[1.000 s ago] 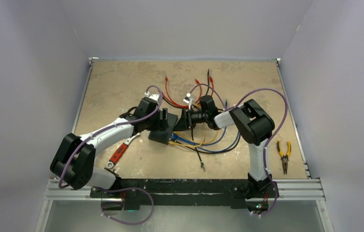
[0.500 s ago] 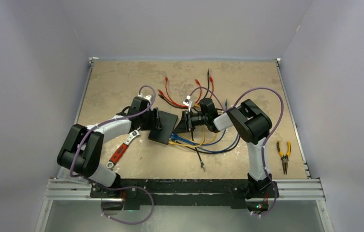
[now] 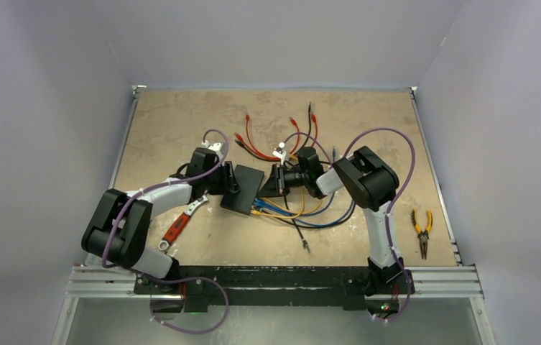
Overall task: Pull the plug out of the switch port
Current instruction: Pull the connector from the switch port.
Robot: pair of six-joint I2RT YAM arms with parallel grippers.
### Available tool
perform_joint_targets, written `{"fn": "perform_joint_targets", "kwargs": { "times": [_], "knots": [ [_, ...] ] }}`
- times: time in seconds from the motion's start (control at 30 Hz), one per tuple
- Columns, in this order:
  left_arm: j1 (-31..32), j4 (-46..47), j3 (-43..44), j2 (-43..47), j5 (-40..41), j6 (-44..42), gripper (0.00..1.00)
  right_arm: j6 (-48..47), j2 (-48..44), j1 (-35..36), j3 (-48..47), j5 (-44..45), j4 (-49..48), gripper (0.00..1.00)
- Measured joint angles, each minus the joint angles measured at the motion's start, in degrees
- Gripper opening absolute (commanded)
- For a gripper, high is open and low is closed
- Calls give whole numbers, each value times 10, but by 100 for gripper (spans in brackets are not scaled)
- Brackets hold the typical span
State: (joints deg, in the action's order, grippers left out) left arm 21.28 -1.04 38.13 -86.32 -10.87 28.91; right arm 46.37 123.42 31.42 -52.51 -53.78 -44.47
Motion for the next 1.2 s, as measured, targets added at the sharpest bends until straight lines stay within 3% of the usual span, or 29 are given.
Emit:
{"fn": "perform_joint_targets", "kwargs": {
  "times": [0.43,0.63,0.73,1.2],
  "knots": [
    [-2,19,-8,0,-14,-2,22,36,23,-4,-31,-37,3,31],
    [-2,18,-8,0,-14,-4,22,37,29,-6,-35,-49,3,1],
    [-2,16,-8,2,-16,-8,22,33,31,-7,-35,-58,-2,0],
    [1,-4,-1,14,-6,-18,55,13,27,-7,-23,-65,-27,0]
  ]
}}
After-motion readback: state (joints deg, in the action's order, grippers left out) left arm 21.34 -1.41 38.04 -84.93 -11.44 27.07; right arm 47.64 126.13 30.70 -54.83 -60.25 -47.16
